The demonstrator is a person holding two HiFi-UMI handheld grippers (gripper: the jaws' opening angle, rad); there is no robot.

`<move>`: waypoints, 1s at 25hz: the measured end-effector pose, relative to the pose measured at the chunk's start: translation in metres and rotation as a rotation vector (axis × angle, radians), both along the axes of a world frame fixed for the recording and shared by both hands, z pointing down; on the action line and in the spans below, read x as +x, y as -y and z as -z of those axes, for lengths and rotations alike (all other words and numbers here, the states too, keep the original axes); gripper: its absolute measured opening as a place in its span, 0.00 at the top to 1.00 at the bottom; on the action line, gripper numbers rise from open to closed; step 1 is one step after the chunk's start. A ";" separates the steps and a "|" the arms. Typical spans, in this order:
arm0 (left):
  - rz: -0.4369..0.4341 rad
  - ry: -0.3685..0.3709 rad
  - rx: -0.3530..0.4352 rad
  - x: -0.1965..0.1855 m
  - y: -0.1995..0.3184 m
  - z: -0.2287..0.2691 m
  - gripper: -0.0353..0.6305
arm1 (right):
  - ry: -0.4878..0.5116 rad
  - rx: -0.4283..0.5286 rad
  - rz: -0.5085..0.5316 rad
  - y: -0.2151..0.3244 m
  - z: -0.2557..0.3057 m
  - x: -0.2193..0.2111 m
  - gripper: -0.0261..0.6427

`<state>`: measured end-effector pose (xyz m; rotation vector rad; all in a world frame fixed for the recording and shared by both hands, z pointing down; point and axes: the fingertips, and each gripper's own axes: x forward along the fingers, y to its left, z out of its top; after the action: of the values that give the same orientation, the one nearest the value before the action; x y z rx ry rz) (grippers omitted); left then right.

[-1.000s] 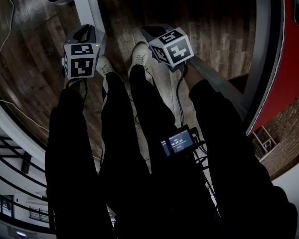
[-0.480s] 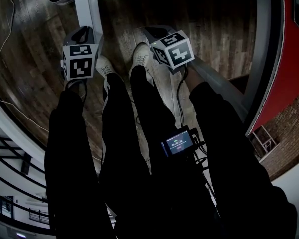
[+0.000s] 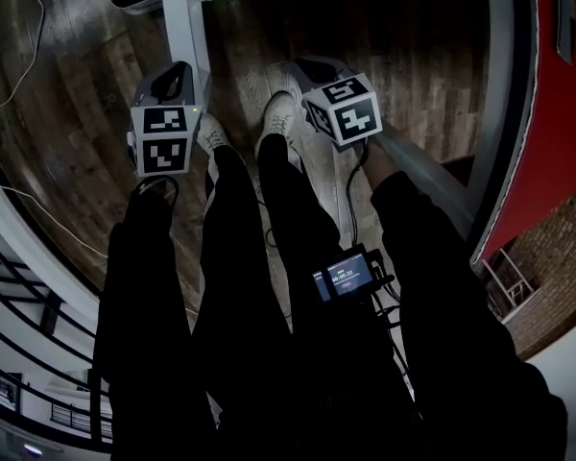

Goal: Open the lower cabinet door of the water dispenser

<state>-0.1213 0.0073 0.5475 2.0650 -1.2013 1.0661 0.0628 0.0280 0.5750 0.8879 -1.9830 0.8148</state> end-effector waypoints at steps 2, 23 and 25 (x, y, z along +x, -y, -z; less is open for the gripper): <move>0.020 -0.035 0.022 -0.002 -0.001 0.018 0.94 | -0.004 0.024 -0.005 0.001 0.012 0.000 0.96; 0.182 -0.211 0.351 -0.005 0.024 0.267 0.94 | 0.078 0.592 -0.174 0.055 0.315 0.049 0.96; 0.197 -0.215 0.390 -0.006 0.025 0.287 0.94 | 0.097 0.625 -0.182 0.057 0.335 0.048 0.96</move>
<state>-0.1269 -0.0175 0.2608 2.2151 -1.5543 0.5336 0.1110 -0.0288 0.2397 1.4195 -2.3100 0.3256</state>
